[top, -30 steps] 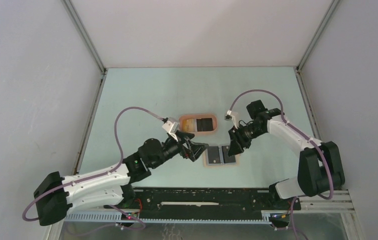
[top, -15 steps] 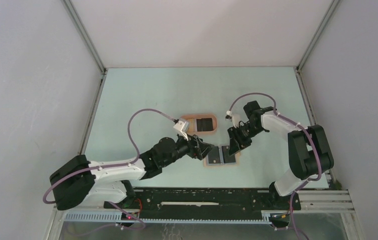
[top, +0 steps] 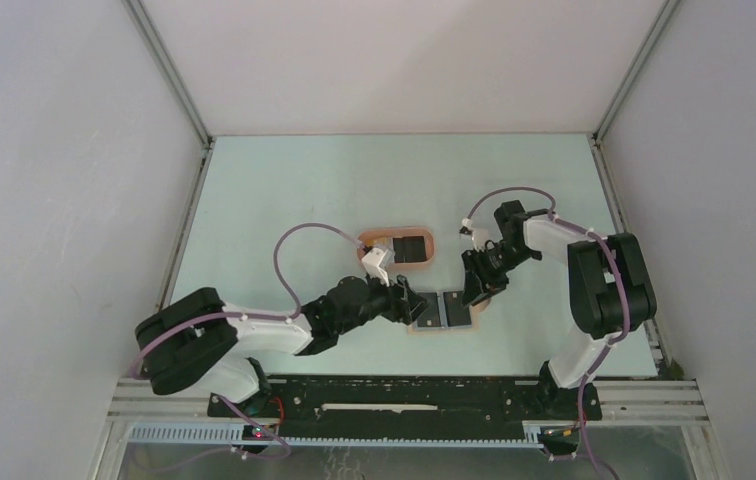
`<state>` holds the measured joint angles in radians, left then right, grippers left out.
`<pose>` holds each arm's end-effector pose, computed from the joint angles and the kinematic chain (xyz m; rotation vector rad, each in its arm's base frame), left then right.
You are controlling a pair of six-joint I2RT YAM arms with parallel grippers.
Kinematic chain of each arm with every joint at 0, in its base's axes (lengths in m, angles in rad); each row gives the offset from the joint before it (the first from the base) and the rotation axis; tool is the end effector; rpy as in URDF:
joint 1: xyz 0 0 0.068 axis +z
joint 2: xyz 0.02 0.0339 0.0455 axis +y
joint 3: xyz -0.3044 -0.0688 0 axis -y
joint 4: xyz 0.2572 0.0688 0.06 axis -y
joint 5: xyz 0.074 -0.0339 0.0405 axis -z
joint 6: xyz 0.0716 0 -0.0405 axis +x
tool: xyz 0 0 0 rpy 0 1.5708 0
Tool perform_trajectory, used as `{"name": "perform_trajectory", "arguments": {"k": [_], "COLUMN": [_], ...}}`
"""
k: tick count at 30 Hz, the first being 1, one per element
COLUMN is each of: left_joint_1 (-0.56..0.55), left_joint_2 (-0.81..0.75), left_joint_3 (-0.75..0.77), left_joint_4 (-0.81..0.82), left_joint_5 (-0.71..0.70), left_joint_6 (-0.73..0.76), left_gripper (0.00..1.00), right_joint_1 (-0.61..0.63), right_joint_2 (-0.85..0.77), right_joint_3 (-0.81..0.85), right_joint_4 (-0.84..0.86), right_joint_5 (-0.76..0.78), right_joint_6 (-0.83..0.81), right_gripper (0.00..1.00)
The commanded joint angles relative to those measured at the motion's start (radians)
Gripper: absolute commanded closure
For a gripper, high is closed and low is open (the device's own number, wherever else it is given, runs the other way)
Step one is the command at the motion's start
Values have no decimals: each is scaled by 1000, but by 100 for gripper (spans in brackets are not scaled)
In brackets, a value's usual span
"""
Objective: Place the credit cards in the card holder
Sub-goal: Insert the credit card into the card holder.
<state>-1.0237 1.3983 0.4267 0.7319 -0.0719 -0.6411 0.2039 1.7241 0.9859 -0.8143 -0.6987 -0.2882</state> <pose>0.1623 -0.2566 0.2003 0.3176 1.9305 -1.0881 0.2839 0.1057 0.1568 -0.7180 2.8193 1.0577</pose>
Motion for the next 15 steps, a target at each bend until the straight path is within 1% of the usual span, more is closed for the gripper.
{"name": "perform_trajectory", "arguments": {"k": [1, 9, 15], "left_joint_1": [-2, -1, -1], "left_joint_2": [60, 101, 108], "left_joint_3": [44, 44, 49], "left_joint_4": [106, 149, 152], "left_joint_5": [35, 48, 52], "left_joint_6": [-27, -40, -39], "left_gripper": [30, 32, 33], "right_joint_1": [-20, -27, -34], "right_joint_2": [29, 66, 77], "right_joint_3": [38, 50, 53], "right_joint_4": [-10, -22, -26], "right_joint_5": [-36, -55, -65], "right_joint_6": [10, 8, 8], "right_gripper": [52, 52, 52]}}
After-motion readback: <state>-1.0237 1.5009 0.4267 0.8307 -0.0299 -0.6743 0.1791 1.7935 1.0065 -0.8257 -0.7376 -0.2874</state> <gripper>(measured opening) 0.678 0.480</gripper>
